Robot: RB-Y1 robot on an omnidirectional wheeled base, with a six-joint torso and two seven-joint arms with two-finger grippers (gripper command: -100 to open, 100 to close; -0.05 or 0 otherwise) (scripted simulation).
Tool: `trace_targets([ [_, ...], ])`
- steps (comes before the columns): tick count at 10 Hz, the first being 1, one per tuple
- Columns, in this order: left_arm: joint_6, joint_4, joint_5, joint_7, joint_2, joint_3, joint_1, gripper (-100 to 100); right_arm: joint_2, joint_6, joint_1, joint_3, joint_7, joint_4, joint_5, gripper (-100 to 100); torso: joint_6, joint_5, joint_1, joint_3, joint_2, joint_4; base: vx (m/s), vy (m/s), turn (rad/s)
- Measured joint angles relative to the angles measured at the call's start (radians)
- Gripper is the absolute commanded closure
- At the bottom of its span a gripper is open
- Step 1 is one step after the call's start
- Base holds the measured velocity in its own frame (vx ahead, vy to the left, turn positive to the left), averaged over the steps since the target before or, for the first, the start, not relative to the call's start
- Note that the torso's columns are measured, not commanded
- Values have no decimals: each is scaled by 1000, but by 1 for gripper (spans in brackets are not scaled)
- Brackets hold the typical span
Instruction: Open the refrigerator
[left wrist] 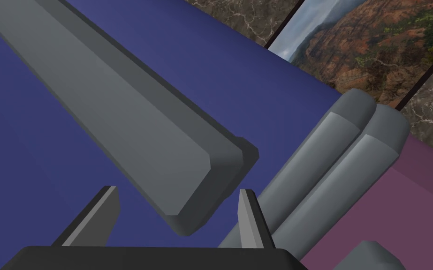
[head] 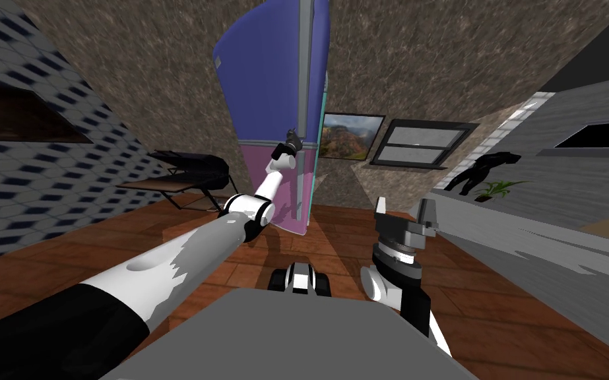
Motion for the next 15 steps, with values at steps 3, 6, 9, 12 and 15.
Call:
trace_targets([
  [3, -63, 106, 35, 13, 14, -53, -63, 100, 0, 0, 0, 0, 0, 0, 0, 0, -2, 2, 6, 4, 6, 3, -103, 72, 5],
  [6, -103, 173, 34, 10, 11, -57, -69, 100, 0, 0, 0, 0, 0, 0, 0, 0, 1, 1, 3, -4, -5, -5, -11, 45, -6],
  [9, -88, 150, 48, 24, -10, -77, -72, 100, 0, 0, 0, 0, 0, 0, 0, 0, 0, 3, 13, 0, -2, -6, -76, 233, -70],
  [12, -88, 139, 63, 44, -35, -112, -79, 100, 0, 0, 0, 0, 0, 0, 0, 0, -1, 4, 12, 0, -1, -6, -128, 279, -61],
  [15, -82, 133, 74, 58, -59, -143, -81, 100, 0, 0, 0, 0, 0, 0, 0, 0, -4, 4, 7, -6, -7, -4, -84, 246, -52],
])
